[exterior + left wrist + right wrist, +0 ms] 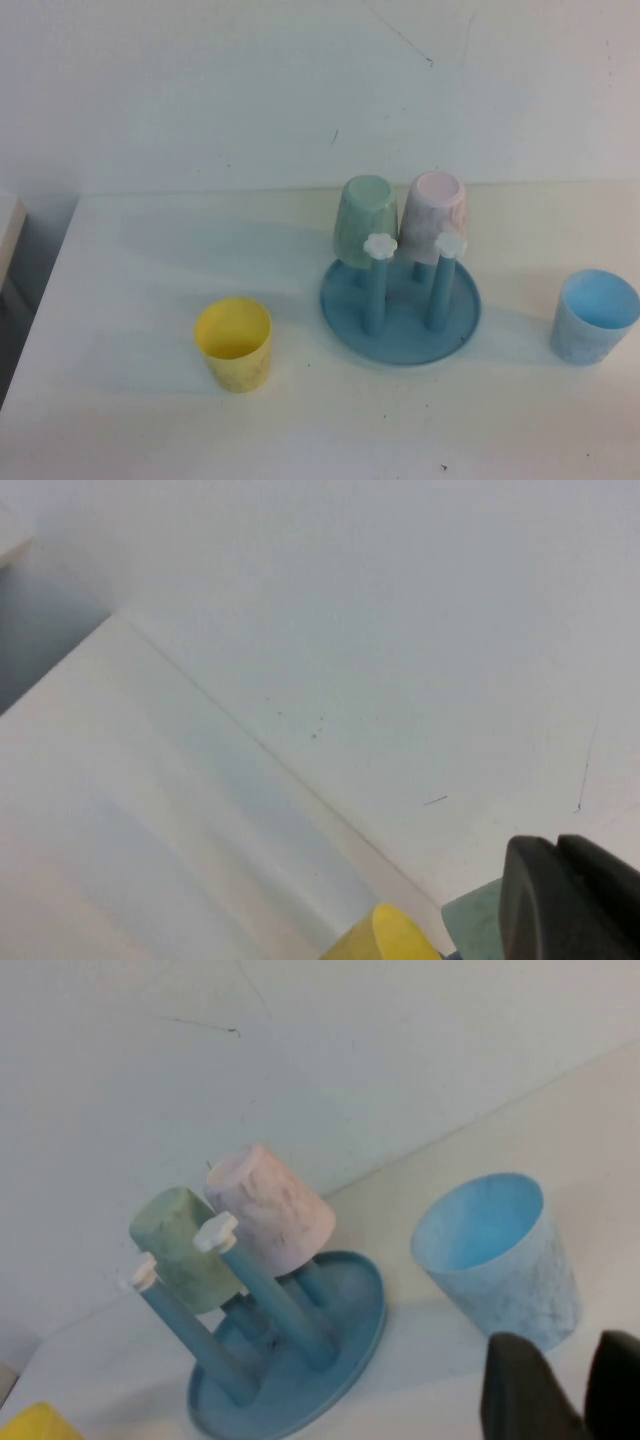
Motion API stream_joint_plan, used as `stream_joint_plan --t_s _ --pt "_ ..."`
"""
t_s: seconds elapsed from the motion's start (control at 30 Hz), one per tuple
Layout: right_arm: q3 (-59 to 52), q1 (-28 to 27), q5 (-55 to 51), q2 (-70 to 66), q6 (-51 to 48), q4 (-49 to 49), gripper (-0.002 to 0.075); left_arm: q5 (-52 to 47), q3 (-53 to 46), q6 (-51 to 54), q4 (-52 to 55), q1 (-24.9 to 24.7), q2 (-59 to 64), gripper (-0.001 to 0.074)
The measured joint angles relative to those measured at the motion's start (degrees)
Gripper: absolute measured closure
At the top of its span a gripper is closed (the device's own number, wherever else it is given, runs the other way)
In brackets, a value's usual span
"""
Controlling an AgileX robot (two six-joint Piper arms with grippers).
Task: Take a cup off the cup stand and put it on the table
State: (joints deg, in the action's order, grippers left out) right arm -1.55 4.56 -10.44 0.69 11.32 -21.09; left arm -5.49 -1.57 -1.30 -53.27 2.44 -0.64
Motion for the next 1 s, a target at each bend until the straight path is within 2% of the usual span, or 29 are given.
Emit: stream_joint_plan --t_s 0.17,0.3,0.5,0.7,1.0 --pt "0.0 0.0 -2.1 0.0 -0.4 0.0 0.0572 -0.4 0.0 2.7 0.6 0.0 0.0 0.0737" --pt "0.0 0.0 -4.2 0.0 -2.0 0.0 0.0572 -7.6 5.3 8.2 5.9 0.0 1.4 0.0737" --pt "0.0 0.0 -4.8 0.0 -2.6 -0.4 0.0572 -24.1 25.1 13.0 20.0 0.0 16.7 0.0737" --pt "0.0 0.0 -5.7 0.0 -2.6 -0.9 0.0572 -41.5 46.7 25.3 22.9 0.0 36.5 0.0737" --pt "0.0 0.0 -6.3 0.0 -2.7 -0.9 0.0572 -50.5 69.6 29.6 25.7 -0.9 63.1 0.0737"
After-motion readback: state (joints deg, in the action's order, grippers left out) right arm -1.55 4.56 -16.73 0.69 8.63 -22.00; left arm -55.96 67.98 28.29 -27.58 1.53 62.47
